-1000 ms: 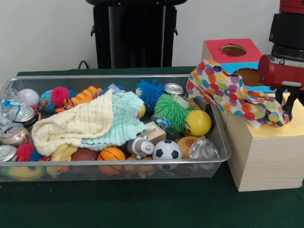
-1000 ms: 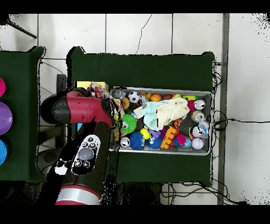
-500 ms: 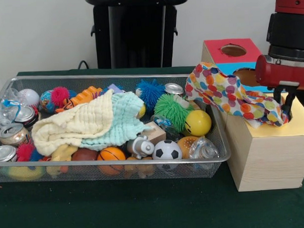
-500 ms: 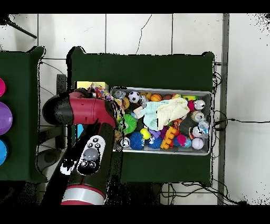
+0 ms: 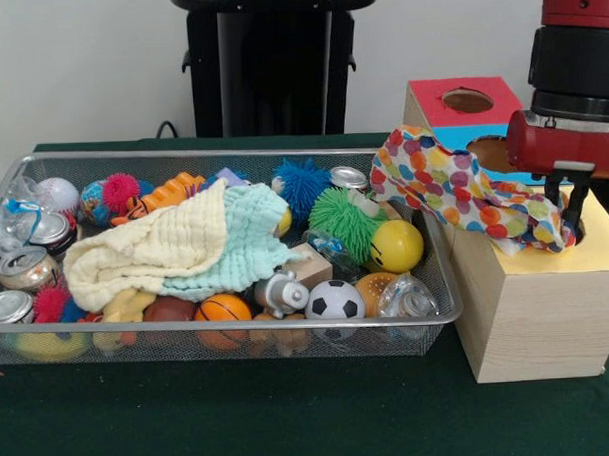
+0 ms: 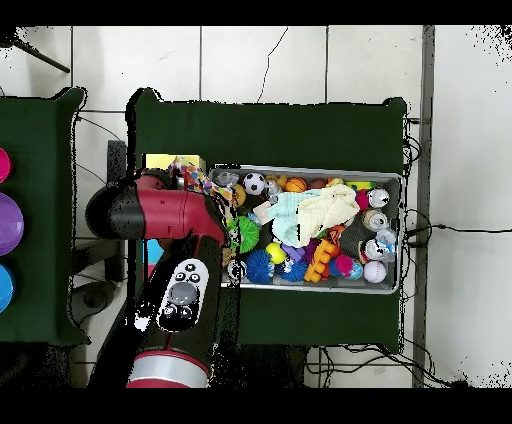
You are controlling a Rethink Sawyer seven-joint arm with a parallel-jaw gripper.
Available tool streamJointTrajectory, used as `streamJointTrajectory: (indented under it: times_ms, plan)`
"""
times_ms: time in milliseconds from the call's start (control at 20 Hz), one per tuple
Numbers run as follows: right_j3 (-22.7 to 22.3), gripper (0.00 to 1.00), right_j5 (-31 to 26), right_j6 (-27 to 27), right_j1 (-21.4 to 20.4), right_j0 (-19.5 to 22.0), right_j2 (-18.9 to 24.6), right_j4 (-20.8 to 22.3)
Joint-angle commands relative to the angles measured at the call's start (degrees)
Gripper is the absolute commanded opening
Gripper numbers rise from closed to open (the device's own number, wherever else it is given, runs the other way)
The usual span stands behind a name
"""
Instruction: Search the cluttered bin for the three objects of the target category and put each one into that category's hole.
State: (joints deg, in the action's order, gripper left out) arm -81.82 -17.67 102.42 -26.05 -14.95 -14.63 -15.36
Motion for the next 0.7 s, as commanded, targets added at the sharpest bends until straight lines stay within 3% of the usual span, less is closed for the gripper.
streamJointTrajectory:
  times_ms: [50,400,700]
  plan:
    - [-8.37,0.0,-0.05,7.2,6.79,3.9,3.01,3.53]
    - [-4.24,0.0,-3.36,8.02,11.58,1.23,-0.43,3.61]
    - [-2.85,0.0,-6.57,7.46,14.29,2.85,1.95,2.1]
